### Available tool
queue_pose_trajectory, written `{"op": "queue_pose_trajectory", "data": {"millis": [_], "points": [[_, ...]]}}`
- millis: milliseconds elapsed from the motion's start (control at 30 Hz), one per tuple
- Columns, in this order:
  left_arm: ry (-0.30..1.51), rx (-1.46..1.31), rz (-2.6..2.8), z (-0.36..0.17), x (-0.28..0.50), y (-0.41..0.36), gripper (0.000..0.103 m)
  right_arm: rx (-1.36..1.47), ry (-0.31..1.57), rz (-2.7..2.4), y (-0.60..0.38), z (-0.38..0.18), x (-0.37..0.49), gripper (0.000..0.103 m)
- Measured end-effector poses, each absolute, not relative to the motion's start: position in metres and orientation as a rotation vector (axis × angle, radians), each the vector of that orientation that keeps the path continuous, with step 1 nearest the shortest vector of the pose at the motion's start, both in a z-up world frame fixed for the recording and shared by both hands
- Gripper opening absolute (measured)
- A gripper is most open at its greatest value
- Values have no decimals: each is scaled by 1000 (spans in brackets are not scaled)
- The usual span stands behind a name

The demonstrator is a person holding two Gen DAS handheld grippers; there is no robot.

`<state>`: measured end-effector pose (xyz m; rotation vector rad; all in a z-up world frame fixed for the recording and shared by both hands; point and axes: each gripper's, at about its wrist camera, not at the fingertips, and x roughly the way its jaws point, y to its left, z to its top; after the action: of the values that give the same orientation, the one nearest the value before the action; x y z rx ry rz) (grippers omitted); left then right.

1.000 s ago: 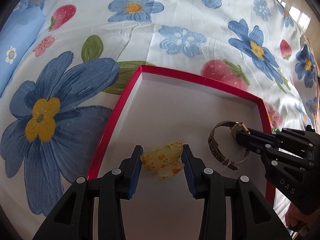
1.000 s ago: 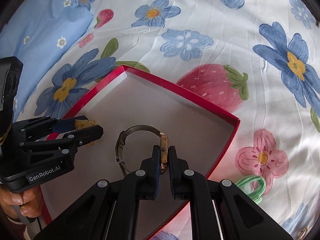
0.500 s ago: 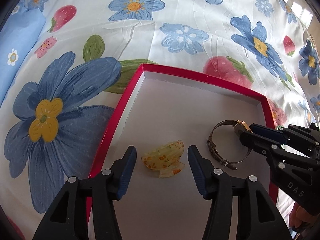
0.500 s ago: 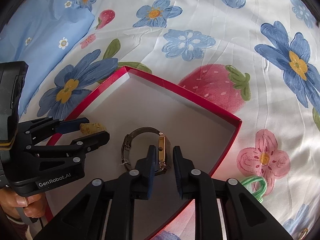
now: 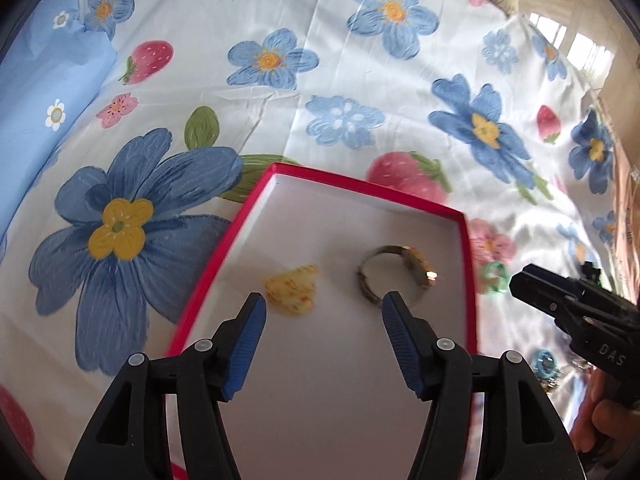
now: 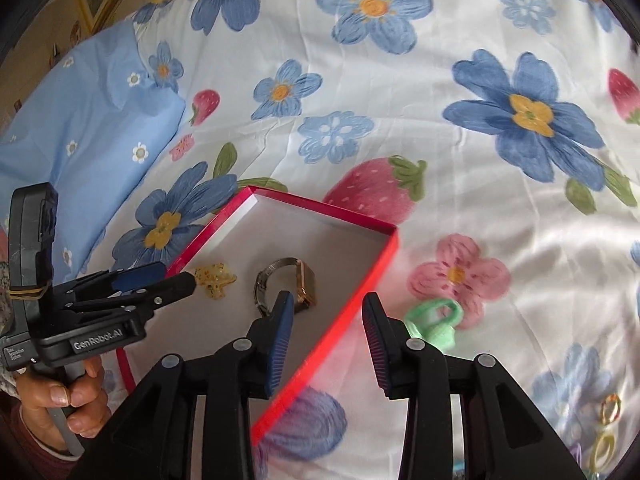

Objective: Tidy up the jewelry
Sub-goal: 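Withdraw both tools from the box toward the remaining jewelry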

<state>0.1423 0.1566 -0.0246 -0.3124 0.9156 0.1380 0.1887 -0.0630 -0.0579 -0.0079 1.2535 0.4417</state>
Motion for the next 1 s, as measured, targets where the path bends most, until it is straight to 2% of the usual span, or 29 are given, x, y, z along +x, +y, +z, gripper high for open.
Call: {"op": "queue_pose_trajectory", "data": {"millis": [433,1000], "points": [[901,-286,23,-2,114,107,61,63,1226,304,-144,-28,145,38],[931,-214,-82,-3,143,55,61,79,1207,139,-223,-9,123,41]]}}
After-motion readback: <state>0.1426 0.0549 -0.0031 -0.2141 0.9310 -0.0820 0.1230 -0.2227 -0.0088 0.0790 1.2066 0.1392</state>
